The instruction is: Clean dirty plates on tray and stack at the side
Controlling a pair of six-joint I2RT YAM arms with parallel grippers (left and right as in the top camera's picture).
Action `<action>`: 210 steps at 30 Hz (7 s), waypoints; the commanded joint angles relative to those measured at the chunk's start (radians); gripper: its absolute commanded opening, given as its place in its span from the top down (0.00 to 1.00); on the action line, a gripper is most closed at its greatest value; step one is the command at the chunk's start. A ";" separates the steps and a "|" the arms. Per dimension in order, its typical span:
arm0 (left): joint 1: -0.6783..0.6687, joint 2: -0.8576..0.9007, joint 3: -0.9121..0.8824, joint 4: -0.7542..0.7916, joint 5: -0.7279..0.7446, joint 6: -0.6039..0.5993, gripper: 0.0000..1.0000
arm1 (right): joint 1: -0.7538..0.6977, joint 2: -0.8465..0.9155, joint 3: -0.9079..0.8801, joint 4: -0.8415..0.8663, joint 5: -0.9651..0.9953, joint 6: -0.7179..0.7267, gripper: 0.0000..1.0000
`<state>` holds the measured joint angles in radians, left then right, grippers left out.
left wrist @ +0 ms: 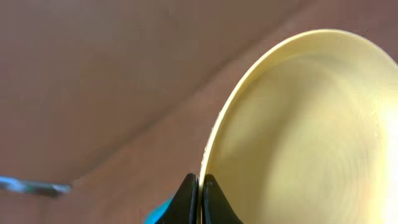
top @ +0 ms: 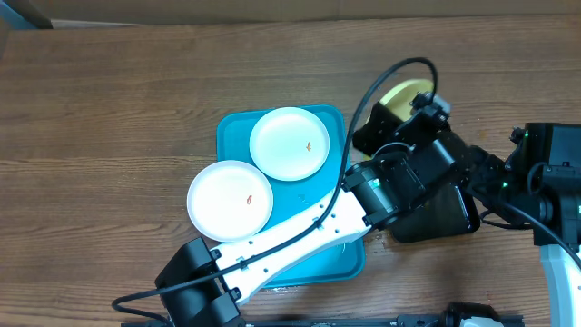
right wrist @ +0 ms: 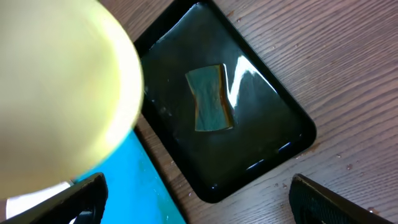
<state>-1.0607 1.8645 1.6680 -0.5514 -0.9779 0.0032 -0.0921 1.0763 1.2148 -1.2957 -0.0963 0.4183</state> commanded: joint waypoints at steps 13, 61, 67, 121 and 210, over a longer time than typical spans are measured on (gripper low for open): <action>0.659 -0.396 0.015 -0.677 0.677 -0.621 0.95 | -0.006 -0.008 0.010 0.006 0.008 -0.060 0.05; 1.131 -0.397 -0.596 -0.428 0.963 -0.077 0.41 | -0.003 -0.007 -0.032 -0.001 -0.358 -0.342 0.08; 0.964 -0.397 -0.599 -0.370 0.979 -0.104 0.61 | 0.078 -0.007 -0.086 0.016 -0.443 -0.404 0.16; 0.755 -0.283 -0.731 -0.378 1.071 -0.290 0.93 | 0.229 0.105 -0.136 0.101 -0.119 -0.133 0.26; 0.755 -0.283 -0.758 -0.290 1.047 -0.287 0.29 | 0.182 0.587 -0.296 0.582 0.145 0.053 0.68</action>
<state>-0.3035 1.5974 0.9276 -0.8528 0.0929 -0.3038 0.0925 1.6600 0.9295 -0.7162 0.0338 0.4603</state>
